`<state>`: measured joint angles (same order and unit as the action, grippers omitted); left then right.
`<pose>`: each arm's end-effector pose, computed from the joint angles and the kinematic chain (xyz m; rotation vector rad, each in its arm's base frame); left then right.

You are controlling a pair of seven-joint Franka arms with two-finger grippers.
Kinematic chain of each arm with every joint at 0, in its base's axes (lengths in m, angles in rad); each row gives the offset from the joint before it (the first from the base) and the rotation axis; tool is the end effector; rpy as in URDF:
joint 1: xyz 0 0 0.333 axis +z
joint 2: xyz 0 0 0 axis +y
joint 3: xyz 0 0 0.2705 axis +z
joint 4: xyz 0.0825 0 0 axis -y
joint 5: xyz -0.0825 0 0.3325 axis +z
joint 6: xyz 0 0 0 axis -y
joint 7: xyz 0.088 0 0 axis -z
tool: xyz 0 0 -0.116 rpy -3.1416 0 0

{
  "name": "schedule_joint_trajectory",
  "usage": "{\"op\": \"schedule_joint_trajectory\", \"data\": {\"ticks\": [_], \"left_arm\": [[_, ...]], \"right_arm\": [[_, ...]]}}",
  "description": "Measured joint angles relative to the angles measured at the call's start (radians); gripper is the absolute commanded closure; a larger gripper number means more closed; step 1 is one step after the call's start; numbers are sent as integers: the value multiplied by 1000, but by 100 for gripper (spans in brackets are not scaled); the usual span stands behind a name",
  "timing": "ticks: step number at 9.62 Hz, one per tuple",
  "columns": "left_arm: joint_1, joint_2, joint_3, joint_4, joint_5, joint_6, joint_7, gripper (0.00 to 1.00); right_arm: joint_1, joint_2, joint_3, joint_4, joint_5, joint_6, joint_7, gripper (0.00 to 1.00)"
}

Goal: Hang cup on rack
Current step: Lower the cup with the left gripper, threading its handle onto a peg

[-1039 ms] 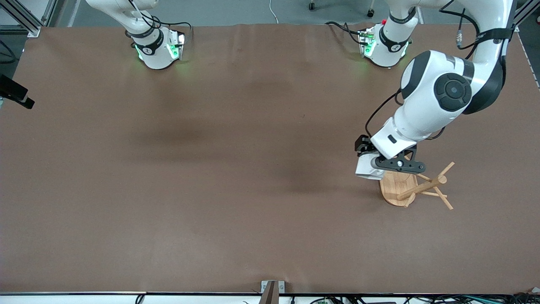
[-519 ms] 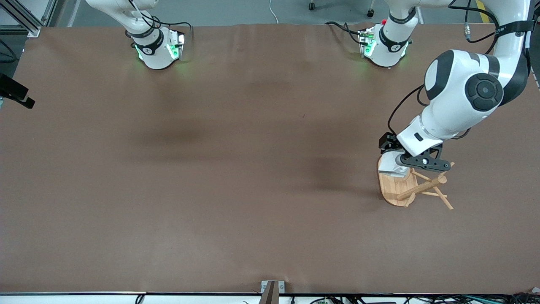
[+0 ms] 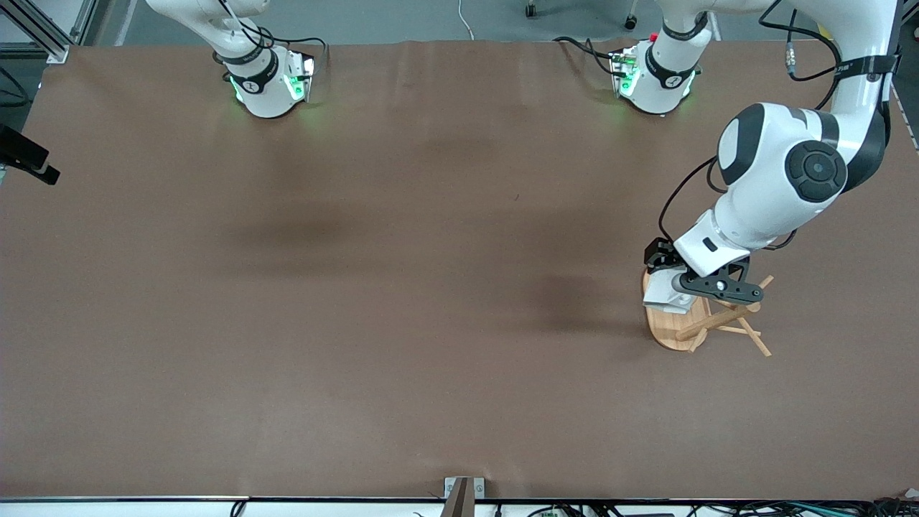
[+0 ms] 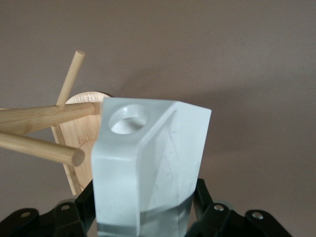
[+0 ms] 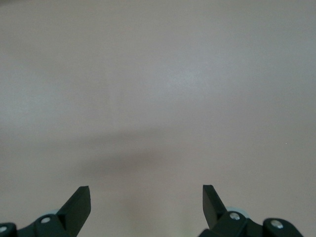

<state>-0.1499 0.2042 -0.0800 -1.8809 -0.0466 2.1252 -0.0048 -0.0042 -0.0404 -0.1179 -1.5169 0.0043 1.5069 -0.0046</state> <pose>0.5434 -0.1280 0.3775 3.0652 -0.3066 0.0519 0.4826 -0.0600 0.6066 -3.1287 0.1835 -0.0480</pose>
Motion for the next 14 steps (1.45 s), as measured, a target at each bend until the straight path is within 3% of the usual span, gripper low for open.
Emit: {"op": "schedule_joint_trajectory", "data": {"ticks": [10,12,14], "left_arm": [[1,5,52,0,0,12,32,99],[1,6,61,0,-1,12,46,96],[1,13,63,0,-2,20,46,86]], "right_arm": [[0,1,-1,0,0,0,0,0],[-1,1,-1,0,0,0,0,0],[-1,1,-2,0,0,0,0,0]]}}
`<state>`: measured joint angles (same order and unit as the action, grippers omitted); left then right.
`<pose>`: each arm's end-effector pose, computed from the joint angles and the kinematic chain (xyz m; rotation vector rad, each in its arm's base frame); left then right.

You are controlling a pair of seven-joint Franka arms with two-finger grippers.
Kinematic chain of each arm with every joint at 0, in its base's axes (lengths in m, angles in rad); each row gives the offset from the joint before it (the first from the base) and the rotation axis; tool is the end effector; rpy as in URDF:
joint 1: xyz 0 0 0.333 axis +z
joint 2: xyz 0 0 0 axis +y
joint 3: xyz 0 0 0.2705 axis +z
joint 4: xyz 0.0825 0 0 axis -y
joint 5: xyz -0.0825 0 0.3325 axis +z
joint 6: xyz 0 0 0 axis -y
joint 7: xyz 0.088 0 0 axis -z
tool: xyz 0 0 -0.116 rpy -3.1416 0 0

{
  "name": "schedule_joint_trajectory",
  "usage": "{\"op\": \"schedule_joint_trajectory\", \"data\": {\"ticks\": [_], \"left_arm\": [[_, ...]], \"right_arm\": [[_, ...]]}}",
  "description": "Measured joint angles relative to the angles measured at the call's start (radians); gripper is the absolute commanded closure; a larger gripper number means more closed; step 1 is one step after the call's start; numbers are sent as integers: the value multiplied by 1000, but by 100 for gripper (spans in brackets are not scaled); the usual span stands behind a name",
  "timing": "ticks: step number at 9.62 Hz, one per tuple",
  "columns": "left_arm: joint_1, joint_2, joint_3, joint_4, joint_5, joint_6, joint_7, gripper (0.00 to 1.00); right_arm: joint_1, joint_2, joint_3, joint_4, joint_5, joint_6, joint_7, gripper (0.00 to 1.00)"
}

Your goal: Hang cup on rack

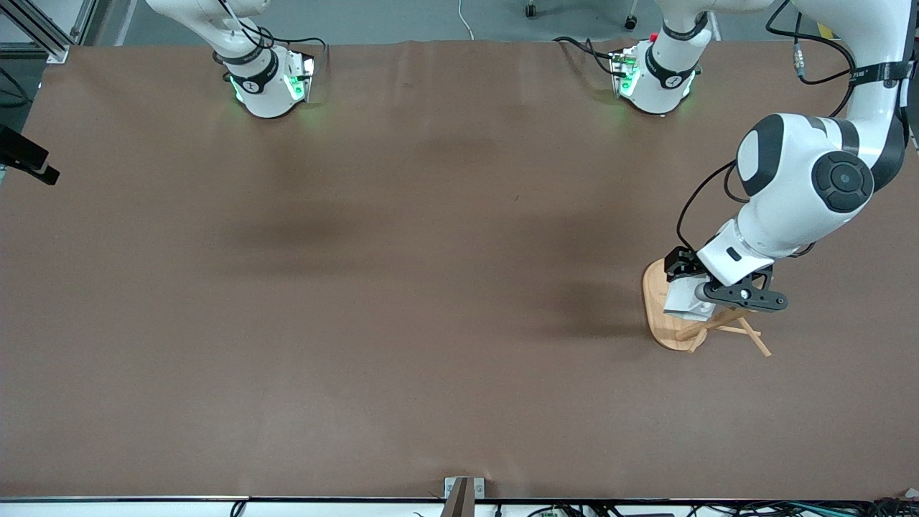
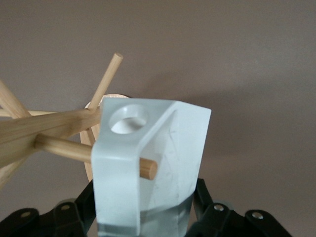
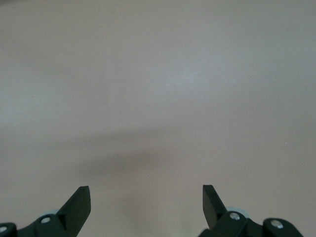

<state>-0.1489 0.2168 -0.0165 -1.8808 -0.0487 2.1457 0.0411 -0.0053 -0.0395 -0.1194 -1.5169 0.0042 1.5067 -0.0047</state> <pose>0.5532 -0.0944 0.3720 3.0803 -0.2788 0.0699 0.4827 -0.0612 0.6062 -3.1287 0.1874 -0.0463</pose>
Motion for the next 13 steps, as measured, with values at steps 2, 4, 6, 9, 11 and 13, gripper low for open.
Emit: {"op": "schedule_joint_trajectory", "data": {"ticks": [2,4,6,9,11,13], "left_arm": [[0,8,12,0,0,9,0,26],[0,11,14,0,0,10,0,0],[0,11,14,5,-3,13,0,0],[0,-17,15,33,-5,-11,-3,0],[0,-70,16,63,-5,-95,-4,0],[1,-111,29,122,-5,-208,12,0]], "right_arm": [[0,0,0,0,0,0,0,0],[-1,0,-1,0,0,0,0,0],[-1,0,-1,0,0,0,0,0],[-1,0,-1,0,0,0,0,0],[-1,1,-1,0,0,0,0,0],[-1,1,-1,0,0,0,0,0]]}}
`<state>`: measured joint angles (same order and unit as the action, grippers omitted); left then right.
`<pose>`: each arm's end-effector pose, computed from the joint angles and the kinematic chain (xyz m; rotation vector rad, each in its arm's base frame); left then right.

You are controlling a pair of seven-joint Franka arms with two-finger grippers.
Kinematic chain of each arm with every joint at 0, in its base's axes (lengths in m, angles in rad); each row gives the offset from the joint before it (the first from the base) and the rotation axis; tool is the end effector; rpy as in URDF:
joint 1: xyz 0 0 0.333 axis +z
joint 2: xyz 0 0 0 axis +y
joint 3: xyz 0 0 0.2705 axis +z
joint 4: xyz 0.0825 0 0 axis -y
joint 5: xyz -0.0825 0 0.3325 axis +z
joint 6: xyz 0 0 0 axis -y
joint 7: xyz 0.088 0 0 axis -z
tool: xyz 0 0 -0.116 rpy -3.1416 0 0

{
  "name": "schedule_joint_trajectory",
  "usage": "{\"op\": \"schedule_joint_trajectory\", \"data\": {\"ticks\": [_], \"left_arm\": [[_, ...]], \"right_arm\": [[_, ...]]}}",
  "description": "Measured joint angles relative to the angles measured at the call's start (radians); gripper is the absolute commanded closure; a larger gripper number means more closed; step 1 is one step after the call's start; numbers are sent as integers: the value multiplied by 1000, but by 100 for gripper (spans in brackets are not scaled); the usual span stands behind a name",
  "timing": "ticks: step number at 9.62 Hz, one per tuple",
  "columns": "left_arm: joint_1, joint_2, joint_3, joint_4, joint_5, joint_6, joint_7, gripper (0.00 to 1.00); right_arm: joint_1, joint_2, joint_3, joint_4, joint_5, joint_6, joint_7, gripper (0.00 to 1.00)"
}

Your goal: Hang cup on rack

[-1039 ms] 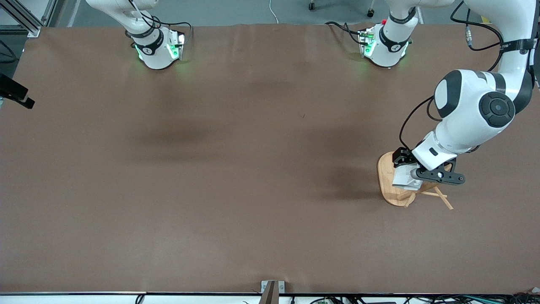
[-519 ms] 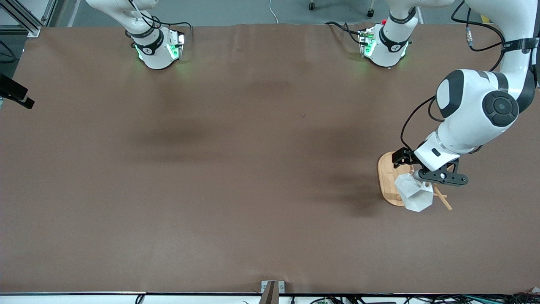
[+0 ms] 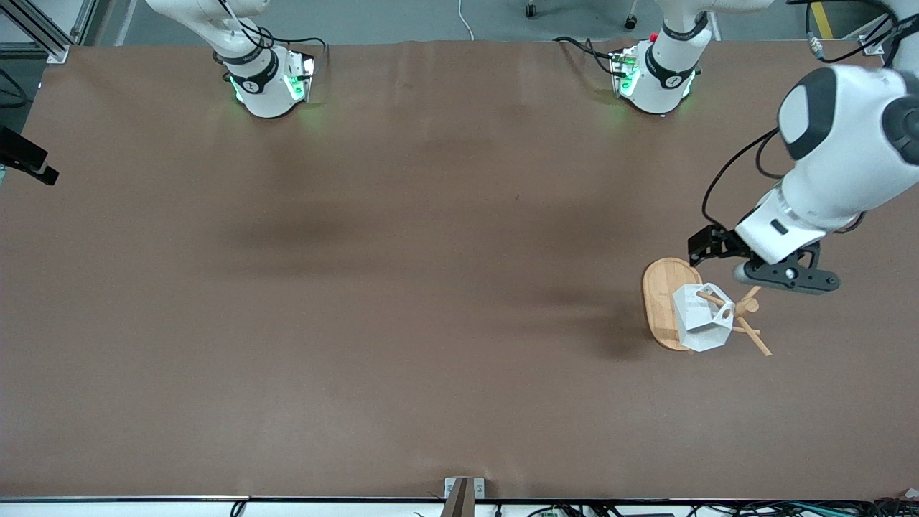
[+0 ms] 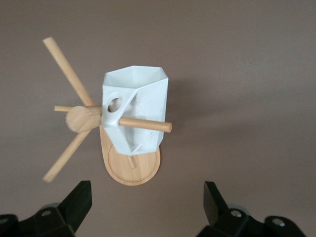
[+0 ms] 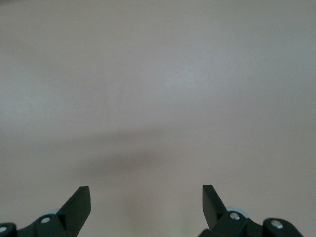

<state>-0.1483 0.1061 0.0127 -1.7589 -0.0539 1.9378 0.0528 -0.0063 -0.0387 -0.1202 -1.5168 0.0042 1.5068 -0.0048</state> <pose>0.5434 -0.0785 0.4666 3.0758 -0.2636 0.1092 0.4828 -0.0621 0.6059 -3.1286 0.1901 -0.0454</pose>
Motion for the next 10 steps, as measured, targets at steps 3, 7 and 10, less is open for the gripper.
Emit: {"op": "schedule_joint_trajectory", "data": {"ticks": [3,7,10], "left_arm": [[10,-33,36,85,0,-83,34,0],[63,-99,9,149,21,-285,31,0],[170,-153,-129,145,48,-335,-20,0]], "right_arm": [[0,0,0,0,0,0,0,0],[0,0,0,0,0,0,0,0],[0,1,1,0,0,0,0,0]]}}
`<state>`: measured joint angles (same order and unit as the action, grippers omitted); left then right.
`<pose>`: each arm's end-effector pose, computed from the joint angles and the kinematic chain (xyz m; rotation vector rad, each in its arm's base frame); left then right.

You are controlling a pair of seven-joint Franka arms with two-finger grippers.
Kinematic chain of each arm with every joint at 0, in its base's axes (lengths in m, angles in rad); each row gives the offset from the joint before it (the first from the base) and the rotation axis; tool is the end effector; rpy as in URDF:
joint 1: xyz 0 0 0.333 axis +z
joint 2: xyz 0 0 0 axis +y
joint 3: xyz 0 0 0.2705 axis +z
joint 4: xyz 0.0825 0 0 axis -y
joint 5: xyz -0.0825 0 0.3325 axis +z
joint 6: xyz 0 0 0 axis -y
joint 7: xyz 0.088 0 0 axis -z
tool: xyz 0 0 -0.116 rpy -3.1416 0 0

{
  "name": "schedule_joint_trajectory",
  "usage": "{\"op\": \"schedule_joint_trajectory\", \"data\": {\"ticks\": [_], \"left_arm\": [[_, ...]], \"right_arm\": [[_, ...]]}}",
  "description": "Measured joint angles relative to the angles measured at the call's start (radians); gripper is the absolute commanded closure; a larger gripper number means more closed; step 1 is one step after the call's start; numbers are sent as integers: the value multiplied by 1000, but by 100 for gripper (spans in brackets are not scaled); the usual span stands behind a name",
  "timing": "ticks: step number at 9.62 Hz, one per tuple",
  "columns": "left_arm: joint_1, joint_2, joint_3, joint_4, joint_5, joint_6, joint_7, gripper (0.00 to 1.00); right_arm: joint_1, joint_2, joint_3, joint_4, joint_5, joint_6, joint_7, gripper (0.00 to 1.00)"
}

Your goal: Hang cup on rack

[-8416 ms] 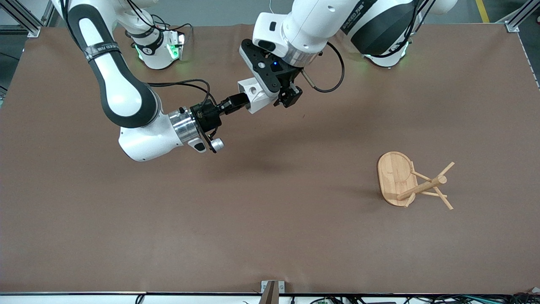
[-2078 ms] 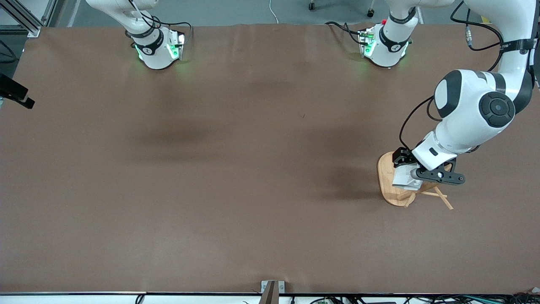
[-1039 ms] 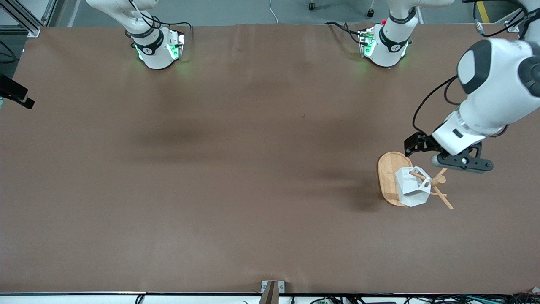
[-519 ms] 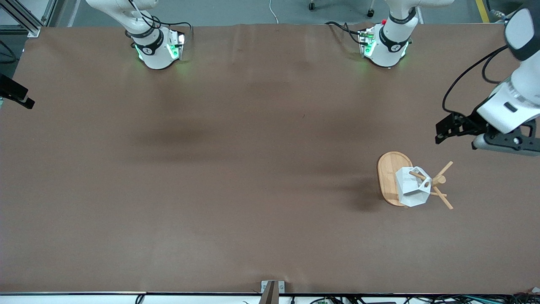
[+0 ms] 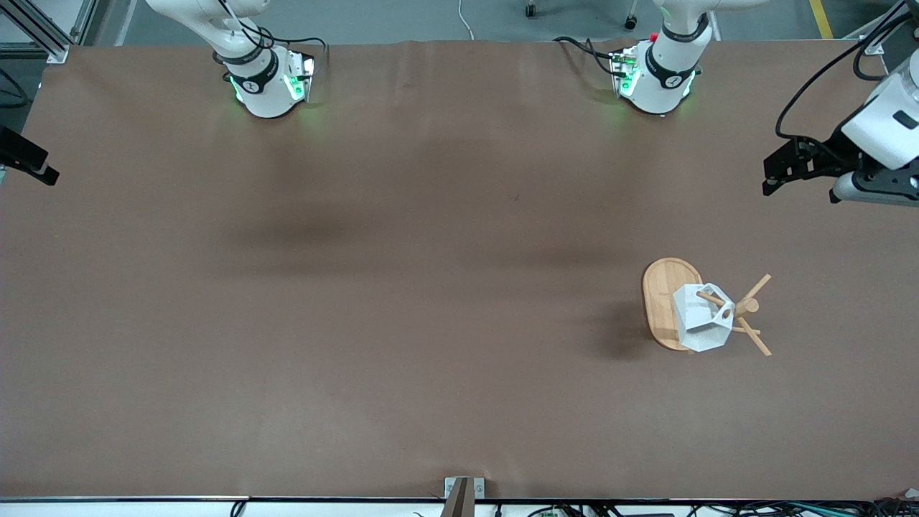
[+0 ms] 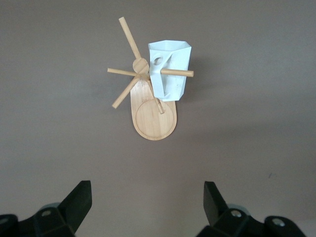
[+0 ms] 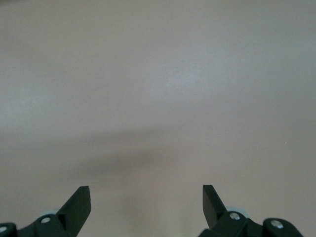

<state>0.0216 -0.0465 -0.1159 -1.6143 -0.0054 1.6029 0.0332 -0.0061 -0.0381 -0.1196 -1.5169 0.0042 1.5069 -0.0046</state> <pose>0.4918 -0.0484 0.5775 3.1337 -0.1999 0.0546 0.4830 -0.0617 0.6055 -3.1287 0.1891 -0.0444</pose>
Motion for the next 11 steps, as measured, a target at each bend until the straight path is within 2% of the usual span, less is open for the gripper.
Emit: {"op": "schedule_joint_trajectory", "data": {"ticks": [5,11], "left_arm": [[5,-60,-8,-18,0,-51,-76,0],[6,-63,-9,-7,0,-52,-77,0]], "right_arm": [[0,0,0,0,0,0,0,0],[0,0,0,0,0,0,0,0]]}}
